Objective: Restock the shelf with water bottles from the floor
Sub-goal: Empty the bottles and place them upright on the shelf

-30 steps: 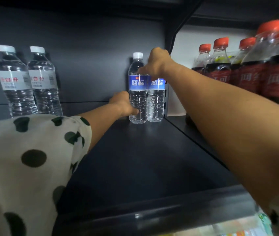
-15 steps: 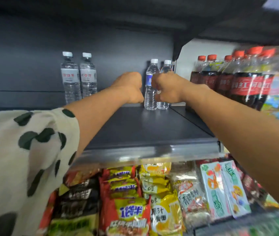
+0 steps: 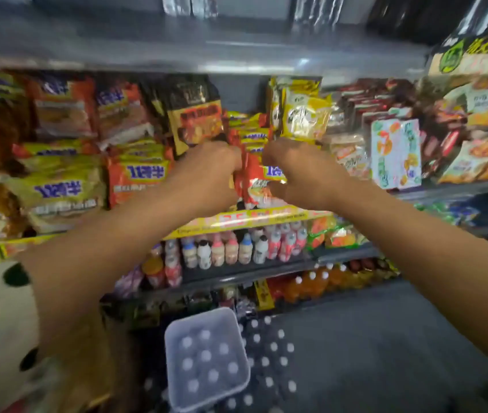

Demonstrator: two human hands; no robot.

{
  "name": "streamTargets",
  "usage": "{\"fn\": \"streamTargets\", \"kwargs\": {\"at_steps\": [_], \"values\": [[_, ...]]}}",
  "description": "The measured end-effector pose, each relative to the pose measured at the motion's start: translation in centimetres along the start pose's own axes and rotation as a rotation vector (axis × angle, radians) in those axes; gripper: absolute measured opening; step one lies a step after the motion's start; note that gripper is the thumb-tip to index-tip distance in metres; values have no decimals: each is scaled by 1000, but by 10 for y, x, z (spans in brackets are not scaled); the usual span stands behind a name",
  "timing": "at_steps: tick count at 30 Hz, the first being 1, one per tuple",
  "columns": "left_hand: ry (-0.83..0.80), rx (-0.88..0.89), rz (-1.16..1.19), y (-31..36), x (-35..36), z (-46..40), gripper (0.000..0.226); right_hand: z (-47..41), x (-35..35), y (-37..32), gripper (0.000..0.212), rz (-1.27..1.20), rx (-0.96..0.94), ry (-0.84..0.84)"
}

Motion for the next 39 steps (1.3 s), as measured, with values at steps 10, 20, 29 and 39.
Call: {"fn": "streamTargets", "kwargs": {"at_steps": [10,20,29,39], "values": [[-526,-212,84,-93,285,95,25,41,316,-93,31,-206,-16,-549],[-765,-383,229,-139,536,126,34,60,591,-91,54,-142,90,-861],[-767,-390,241,-157,627,145,36,75,701,-93,54,9,116,-889],[-705,-366,336,-155,577,134,52,51,606,-75,44,-77,68,-872]]}}
Point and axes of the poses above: each hand's wrist, its own z-axis away from the middle knuckle, its own x-axis out of the palm, y = z × x, the point moved 6 cm from there along -z, towards the middle knuckle, and after that the axes turned 8 degrees about -y, right-handed, at the moved point
